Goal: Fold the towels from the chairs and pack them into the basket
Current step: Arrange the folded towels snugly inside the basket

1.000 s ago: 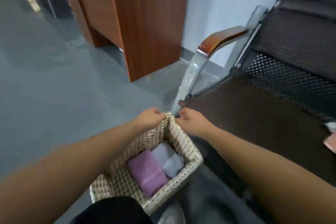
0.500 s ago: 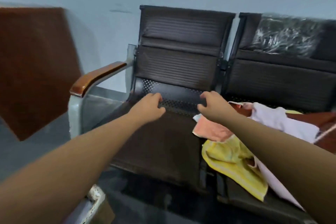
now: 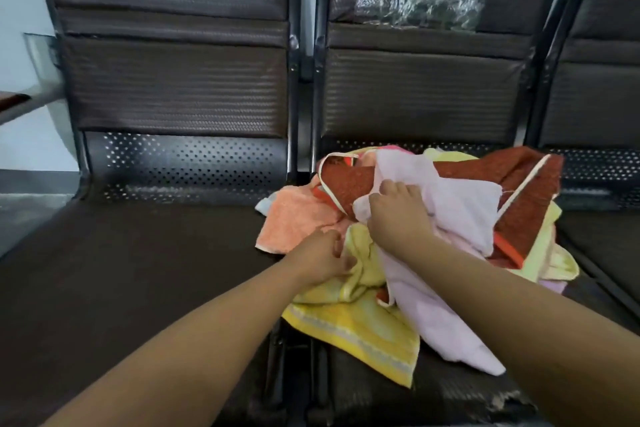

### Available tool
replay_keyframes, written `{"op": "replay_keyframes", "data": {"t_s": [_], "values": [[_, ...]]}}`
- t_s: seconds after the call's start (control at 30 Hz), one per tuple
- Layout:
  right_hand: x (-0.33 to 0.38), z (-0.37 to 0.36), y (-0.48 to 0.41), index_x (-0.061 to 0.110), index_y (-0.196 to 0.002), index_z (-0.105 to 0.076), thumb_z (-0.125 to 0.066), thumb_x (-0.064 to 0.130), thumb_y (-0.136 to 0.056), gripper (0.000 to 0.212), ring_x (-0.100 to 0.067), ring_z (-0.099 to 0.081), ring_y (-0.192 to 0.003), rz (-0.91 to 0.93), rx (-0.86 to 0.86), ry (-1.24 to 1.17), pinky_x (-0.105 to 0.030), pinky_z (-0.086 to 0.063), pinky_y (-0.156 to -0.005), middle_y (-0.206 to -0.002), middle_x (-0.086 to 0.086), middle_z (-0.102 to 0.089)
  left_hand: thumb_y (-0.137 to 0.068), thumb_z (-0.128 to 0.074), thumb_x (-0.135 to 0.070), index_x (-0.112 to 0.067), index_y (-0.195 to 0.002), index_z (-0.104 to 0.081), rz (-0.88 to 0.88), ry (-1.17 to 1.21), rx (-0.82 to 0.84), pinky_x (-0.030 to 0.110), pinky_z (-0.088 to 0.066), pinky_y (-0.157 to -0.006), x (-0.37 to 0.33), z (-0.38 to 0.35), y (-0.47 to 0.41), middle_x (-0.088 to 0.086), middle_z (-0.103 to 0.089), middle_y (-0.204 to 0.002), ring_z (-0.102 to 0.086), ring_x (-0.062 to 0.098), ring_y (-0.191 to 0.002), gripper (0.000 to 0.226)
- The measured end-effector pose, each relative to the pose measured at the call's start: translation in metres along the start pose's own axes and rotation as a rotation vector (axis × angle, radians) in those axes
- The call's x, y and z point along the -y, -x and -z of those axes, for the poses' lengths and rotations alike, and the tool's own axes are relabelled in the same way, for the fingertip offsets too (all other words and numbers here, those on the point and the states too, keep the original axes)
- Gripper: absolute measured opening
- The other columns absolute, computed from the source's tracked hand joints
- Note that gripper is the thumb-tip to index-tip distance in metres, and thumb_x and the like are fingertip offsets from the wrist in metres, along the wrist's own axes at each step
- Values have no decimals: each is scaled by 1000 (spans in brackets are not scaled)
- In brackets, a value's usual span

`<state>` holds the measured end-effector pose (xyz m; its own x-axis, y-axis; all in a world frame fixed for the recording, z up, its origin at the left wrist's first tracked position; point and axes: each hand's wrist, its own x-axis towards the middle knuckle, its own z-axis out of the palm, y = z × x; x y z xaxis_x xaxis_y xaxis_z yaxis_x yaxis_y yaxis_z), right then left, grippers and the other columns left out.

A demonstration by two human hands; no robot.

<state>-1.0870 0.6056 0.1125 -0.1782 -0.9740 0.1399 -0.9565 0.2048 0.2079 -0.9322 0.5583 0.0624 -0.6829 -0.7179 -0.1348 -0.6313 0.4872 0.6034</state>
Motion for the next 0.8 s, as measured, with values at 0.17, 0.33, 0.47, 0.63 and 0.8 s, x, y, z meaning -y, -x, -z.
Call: {"op": "replay_keyframes", "data": {"t_s": [0.17,0.33,0.47,0.63,0.8], "values": [[-4,-9,2,7,-88,-69,-58,5,-77,16,-37,-59,-90,53,-112,-76,-47,-40,-86,-90,-13,-62,-95,-60,-19,-21,-68,-56,-81,130,-223,23,-35,-57,-4,-5,5,-4,-58,-68,-55,14,-69,28],[-7,-2,0,17,-105,-66,-54,22,-93,18,-26,-56,-99,-3,-156,-194,-40,-38,-89,-104,-4,-63,-90,-49,-19,-1,-85,-58,134,709,-310,24,-41,-68,-19,43,33,7,-55,-83,-51,15,-77,21],[-12,19,6,18,-109,-66,-48,21,-97,22,-24,-57,-98,-1,-279,-268,-39,-42,-90,-107,-3,-64,-87,-51,-16,-11,-66,-54,153,1026,-312,26,-44,-52,-37,81,69,5,-54,-65,-53,19,-58,22],[-25,39,12,15,-108,-64,-53,4,-93,22,-23,-61,-96,-94,-148,-308,-37,-51,-85,-105,-5,-66,-76,-52,-13,-18,-44,-51,47,1017,-382,25,-30,-44,-59,122,126,-7,-40,-47,-38,10,-45,32],[1,40,39,23,-131,-56,-44,34,-100,34,-30,-56,-112,-39,-264,-367,-45,-44,-97,-127,-8,-60,-91,-66,-35,-19,-78,-59,70,489,-380,29,-42,-58,-5,130,143,-11,-57,-72,-52,12,-66,22]]}}
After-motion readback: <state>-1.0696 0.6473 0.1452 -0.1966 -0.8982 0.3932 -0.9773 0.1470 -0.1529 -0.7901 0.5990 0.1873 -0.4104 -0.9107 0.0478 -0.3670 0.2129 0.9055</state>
